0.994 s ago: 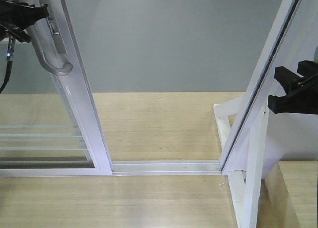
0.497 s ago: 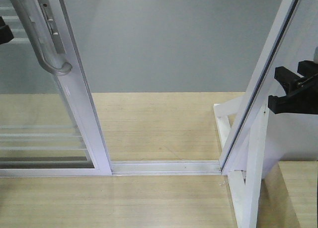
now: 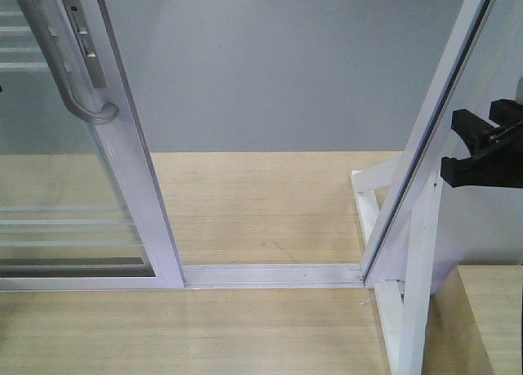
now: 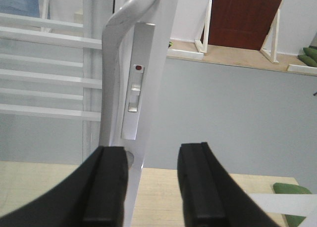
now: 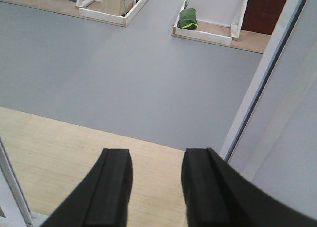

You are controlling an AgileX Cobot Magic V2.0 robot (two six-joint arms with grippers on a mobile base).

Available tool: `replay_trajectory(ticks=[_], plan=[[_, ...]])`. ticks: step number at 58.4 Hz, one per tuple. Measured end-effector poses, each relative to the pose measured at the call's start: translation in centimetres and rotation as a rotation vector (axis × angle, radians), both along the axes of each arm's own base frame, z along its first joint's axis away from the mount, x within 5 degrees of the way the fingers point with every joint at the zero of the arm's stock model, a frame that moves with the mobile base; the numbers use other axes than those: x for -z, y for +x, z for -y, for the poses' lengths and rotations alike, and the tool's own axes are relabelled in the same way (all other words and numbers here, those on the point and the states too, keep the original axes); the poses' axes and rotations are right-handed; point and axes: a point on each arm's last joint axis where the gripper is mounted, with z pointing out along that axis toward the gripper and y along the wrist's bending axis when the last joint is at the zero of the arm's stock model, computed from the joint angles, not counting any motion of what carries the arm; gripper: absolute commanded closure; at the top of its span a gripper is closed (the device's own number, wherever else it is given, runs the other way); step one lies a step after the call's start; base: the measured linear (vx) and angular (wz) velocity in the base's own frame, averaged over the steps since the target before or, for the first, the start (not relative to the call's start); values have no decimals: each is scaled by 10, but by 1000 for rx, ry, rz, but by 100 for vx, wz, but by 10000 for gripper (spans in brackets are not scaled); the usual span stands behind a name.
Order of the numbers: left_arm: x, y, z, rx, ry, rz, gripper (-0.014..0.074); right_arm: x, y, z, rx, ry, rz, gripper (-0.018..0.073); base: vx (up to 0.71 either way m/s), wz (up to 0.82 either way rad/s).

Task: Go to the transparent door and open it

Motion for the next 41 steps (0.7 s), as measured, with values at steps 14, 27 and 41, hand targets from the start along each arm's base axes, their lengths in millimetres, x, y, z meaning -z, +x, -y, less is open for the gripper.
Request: replay_trajectory(ticks=[14, 27, 41], plan=[[8, -40, -4, -22, 20, 87, 605, 0, 0, 0, 0, 0, 0, 229, 0, 0], [68, -97, -9, -28, 155, 252, 605, 0, 0, 0, 0, 0, 0, 229, 0, 0], [126, -132, -15, -104, 122, 337, 604, 0, 0, 0, 0, 0, -1, 229, 0, 0]])
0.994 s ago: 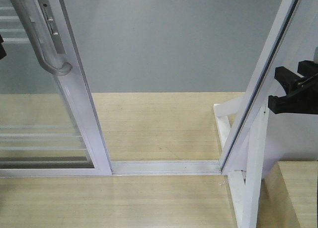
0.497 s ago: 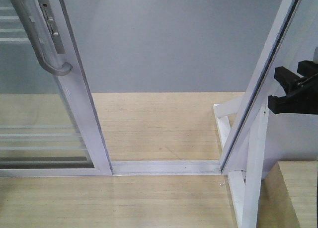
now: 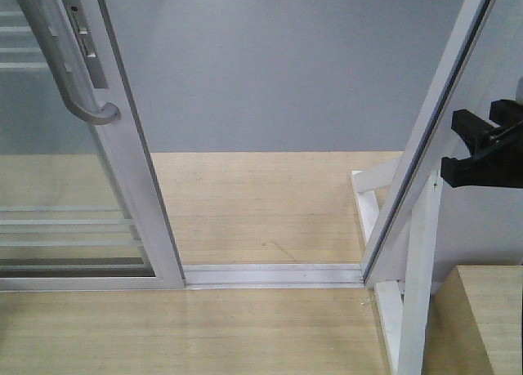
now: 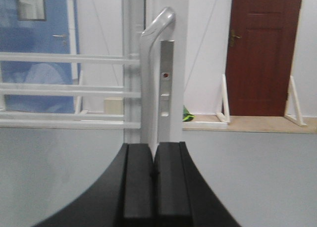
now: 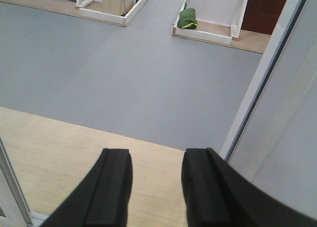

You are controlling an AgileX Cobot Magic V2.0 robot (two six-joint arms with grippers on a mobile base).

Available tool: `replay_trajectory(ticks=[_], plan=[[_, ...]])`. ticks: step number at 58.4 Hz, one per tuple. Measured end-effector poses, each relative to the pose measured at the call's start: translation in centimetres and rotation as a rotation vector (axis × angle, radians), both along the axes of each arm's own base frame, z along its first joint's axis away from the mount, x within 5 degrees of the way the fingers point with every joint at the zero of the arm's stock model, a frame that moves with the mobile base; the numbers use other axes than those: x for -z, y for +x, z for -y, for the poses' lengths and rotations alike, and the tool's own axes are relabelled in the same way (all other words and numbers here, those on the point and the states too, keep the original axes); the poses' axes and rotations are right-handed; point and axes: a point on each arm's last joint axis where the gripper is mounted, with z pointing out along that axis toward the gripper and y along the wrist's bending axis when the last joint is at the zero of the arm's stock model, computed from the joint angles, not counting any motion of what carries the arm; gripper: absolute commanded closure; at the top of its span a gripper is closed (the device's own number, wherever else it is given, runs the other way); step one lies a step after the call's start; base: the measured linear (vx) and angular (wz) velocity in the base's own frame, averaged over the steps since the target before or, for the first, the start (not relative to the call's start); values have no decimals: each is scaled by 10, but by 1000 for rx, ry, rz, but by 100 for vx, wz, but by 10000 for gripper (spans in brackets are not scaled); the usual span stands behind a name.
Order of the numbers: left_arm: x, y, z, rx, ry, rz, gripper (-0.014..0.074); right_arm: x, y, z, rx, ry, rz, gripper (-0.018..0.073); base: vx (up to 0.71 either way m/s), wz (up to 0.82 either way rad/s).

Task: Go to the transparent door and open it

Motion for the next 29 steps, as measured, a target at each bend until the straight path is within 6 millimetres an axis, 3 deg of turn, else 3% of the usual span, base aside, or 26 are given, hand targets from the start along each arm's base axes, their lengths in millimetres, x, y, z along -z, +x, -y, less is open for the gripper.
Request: replay_trajectory(ticks=[6, 17, 29], plan=[[3, -9, 0, -9, 1, 43, 604, 0, 0, 0, 0, 0, 0, 229, 0, 0], [19, -11, 1, 7, 0, -126, 603, 1, 0, 0, 1, -1, -3, 229, 0, 0], [23, -12, 1, 8, 0, -160, 603, 1, 0, 0, 1, -2, -7, 229, 0, 0]])
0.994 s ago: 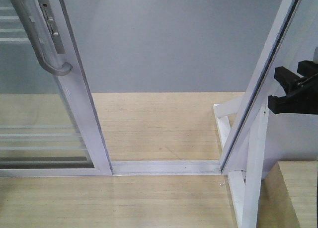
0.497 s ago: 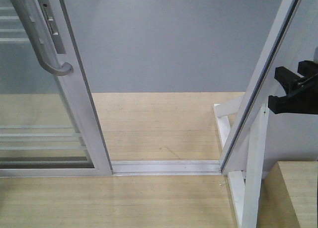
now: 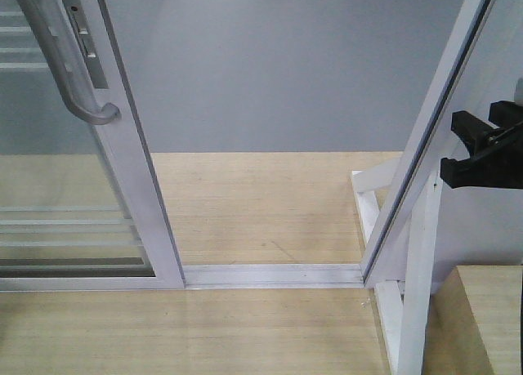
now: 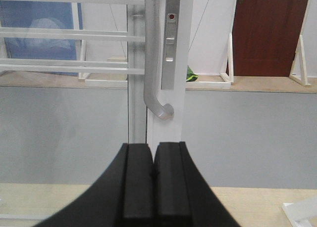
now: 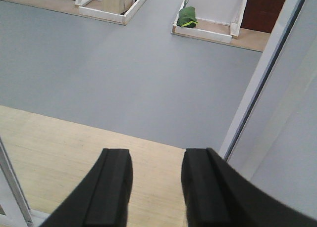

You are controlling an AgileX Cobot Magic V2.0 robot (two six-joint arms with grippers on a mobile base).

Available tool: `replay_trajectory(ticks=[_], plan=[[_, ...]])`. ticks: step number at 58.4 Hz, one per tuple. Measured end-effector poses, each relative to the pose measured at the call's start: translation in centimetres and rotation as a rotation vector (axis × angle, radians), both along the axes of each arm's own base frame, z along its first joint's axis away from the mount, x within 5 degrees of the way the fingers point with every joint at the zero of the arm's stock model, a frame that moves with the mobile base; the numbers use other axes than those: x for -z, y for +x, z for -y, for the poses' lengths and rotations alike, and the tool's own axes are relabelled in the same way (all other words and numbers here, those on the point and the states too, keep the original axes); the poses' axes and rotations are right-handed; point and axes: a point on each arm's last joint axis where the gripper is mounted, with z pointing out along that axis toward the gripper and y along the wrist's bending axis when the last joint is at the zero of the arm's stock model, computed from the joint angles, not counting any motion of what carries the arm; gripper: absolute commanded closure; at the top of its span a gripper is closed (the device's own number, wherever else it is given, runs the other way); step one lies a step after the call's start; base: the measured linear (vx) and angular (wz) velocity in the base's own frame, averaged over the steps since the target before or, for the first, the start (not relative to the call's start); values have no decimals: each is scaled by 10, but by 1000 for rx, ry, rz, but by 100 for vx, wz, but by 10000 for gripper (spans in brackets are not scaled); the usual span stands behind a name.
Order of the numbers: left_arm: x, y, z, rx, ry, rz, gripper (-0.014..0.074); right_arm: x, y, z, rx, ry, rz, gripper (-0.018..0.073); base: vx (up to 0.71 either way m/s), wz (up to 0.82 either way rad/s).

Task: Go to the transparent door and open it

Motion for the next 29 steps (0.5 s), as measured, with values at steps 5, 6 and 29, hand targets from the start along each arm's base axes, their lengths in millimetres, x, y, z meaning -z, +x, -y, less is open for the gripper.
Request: replay_trajectory(ticks=[5, 6, 29], plan=[[0, 0, 0, 0, 0, -1, 603, 0, 0, 0, 0, 0, 0, 229, 0, 0], [0, 0, 0, 0, 0, -2, 603, 0, 0, 0, 0, 0, 0, 229, 0, 0], [0, 0, 0, 0, 0, -4, 603, -1, 0, 2, 1, -28, 7, 273, 0, 0]])
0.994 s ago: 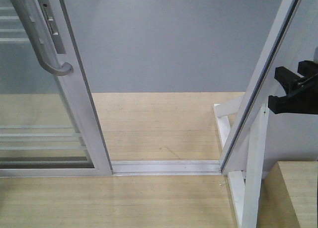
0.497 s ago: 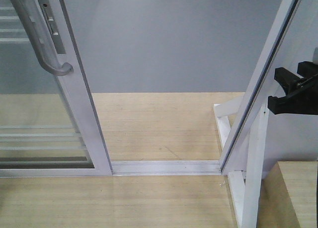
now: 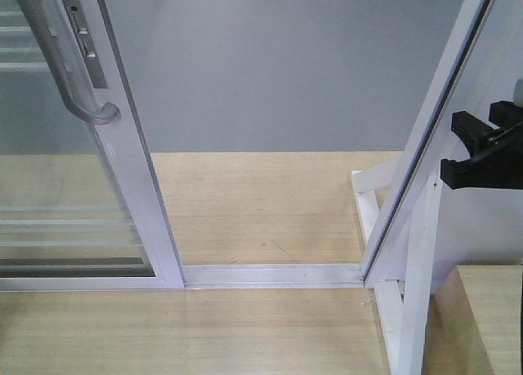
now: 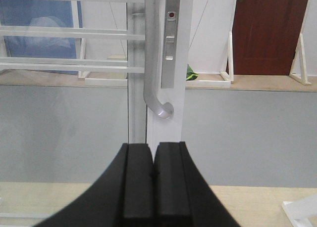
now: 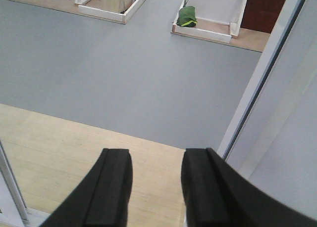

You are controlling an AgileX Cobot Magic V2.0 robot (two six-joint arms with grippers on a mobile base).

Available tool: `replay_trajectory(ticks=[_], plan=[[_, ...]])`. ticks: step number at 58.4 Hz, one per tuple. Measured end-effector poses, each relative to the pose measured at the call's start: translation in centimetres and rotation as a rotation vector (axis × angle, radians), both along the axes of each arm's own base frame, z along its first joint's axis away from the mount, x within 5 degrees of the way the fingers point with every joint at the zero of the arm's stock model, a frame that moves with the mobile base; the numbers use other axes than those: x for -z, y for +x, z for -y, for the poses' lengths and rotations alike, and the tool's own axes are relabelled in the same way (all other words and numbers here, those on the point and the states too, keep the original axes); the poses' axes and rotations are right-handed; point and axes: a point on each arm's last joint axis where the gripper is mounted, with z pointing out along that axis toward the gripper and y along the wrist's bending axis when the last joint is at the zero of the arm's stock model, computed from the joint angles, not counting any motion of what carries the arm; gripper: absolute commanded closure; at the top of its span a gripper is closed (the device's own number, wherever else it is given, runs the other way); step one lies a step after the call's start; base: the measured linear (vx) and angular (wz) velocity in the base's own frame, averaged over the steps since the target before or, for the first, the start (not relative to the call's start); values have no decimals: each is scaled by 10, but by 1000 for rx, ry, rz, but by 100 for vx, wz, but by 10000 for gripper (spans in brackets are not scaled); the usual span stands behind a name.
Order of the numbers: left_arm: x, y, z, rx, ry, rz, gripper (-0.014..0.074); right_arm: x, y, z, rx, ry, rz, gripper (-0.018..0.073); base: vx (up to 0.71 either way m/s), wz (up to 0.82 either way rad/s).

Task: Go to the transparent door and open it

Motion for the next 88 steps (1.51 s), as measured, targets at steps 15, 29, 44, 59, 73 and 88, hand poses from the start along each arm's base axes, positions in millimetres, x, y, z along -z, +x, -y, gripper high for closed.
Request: replay_trajectory(ticks=[15, 29, 44, 59, 73, 88], plan=[[0, 0, 0, 0, 0, 0, 603, -24, -45, 34, 139, -96, 139, 573, 0, 0], [0, 0, 0, 0, 0, 0, 603, 21, -102, 43, 230, -57, 293, 568, 0, 0], [0, 0, 0, 0, 0, 0, 603, 98, -127, 41, 244, 25, 302, 567, 0, 0], [0, 0, 0, 0, 0, -2, 603, 107, -128, 42, 250, 35, 272, 567, 0, 0], [0, 0, 0, 0, 0, -2, 603, 107, -128, 42, 251, 35, 268, 567, 0, 0], [0, 0, 0, 0, 0, -2, 603, 107, -128, 42, 251, 35, 267, 567, 0, 0]])
